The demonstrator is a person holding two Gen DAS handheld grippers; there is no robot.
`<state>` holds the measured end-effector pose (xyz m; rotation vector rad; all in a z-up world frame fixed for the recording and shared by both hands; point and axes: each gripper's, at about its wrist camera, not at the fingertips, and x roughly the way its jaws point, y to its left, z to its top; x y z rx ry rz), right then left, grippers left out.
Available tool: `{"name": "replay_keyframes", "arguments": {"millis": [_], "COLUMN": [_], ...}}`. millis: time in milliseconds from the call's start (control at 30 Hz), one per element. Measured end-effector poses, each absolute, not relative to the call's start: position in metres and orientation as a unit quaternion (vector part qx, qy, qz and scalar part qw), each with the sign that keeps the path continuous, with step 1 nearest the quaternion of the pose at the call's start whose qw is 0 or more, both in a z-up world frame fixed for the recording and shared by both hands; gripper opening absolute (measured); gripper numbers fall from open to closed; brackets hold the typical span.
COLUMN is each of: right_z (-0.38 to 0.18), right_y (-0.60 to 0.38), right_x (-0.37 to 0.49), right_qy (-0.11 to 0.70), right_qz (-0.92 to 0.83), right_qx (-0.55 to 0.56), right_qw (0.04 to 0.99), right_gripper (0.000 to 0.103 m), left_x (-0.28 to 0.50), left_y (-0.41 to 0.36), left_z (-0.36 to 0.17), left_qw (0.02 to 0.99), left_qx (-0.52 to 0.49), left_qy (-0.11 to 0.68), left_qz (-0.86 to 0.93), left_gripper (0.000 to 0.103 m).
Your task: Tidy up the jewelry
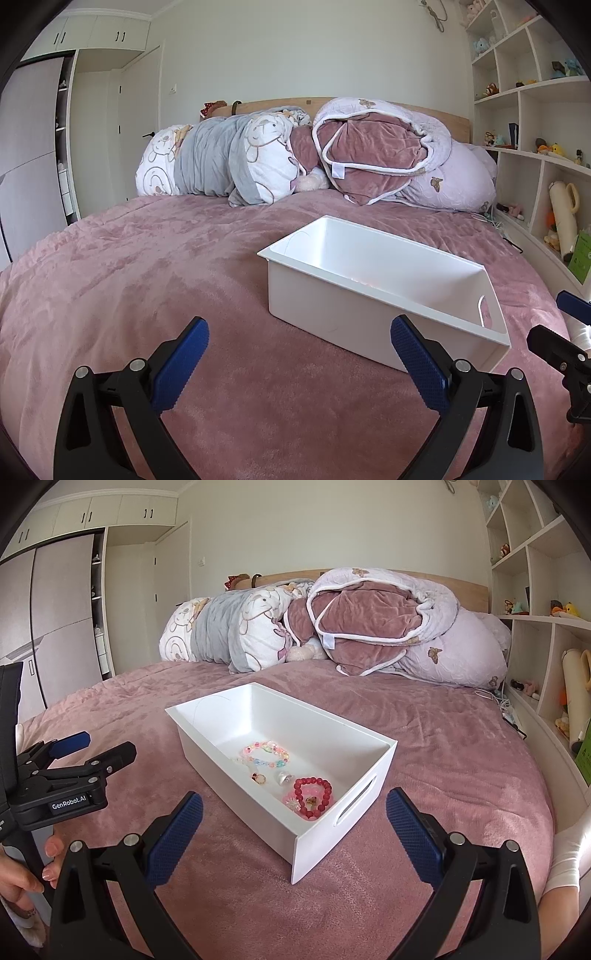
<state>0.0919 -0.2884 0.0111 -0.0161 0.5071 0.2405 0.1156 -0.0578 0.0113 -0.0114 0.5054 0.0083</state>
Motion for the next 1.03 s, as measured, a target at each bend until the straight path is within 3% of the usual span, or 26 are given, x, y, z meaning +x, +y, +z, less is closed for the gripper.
{"name": "replay_keyframes", "arguments": {"millis": [1033], "right_z": [0.012], "right_y": [-0.290], "right_x": [0.092], "right_qy": [0.254], "right_qz": [0.119], "right_qx": [-0.005], "right_qw": [0.960], "right_gripper": [0.098], "left_x": [0.105], "left_y": [-0.072], "left_z": [0.012], "left_qw": [0.973], "left_qx": [0.027], "left_qy": [0.227], "left_qz": [0.000], "left_gripper": [0.099]}}
